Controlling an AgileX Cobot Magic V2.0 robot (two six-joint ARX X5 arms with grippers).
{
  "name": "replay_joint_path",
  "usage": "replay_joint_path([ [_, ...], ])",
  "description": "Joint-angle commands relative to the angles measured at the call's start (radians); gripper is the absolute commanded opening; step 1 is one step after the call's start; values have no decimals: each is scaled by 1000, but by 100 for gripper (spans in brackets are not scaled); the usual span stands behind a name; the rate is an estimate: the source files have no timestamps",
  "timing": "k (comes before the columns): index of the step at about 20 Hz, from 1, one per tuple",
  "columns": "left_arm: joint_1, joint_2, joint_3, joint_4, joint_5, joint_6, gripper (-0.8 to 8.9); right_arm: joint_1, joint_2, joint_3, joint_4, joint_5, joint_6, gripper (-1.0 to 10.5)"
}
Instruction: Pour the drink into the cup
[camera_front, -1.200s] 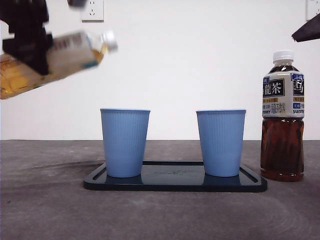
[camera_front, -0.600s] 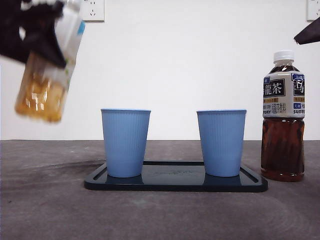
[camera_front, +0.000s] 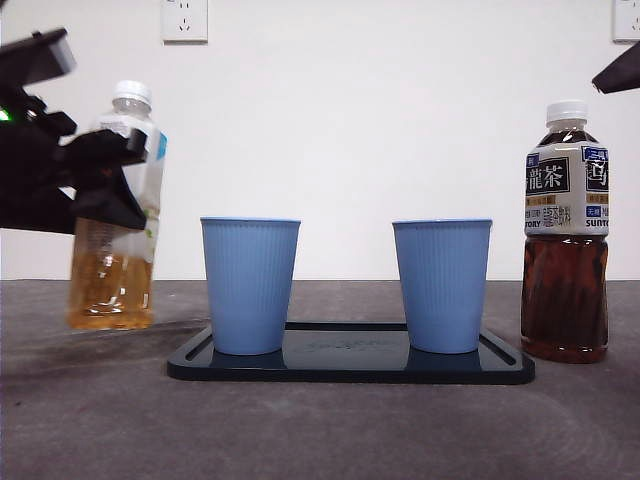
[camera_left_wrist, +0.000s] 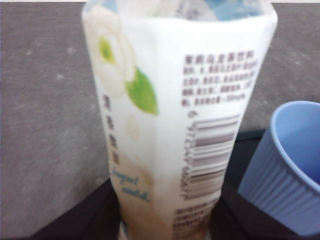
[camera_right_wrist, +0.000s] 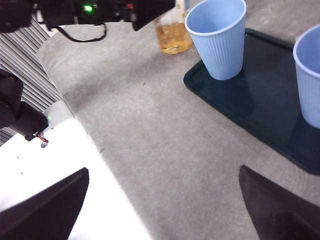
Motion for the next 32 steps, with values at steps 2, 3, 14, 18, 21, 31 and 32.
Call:
replay_joint_path([
  [2,-2,84,18,170,0,-6,154,6,3,16,-17,3,25,476],
  [3,-2,108,18,193,0,-6,154,6,3,16,-27,3,26,476],
  [14,8,185,19,191,0,-8,202,6,3,16,-49,4,25,476],
  [18,2,184,19,101,0,-8,321,6,3,16,-49,22,19,476],
  [21,2,176,19,40,0,-8,328,6,3,16,-48,22,19,476],
  [31,2,88,19,-124,0,-10,511,6,3,16,-48,22,8,476],
  [32,2,73,19,-153,0,-10,535,6,3,16,-48,23,6,476],
])
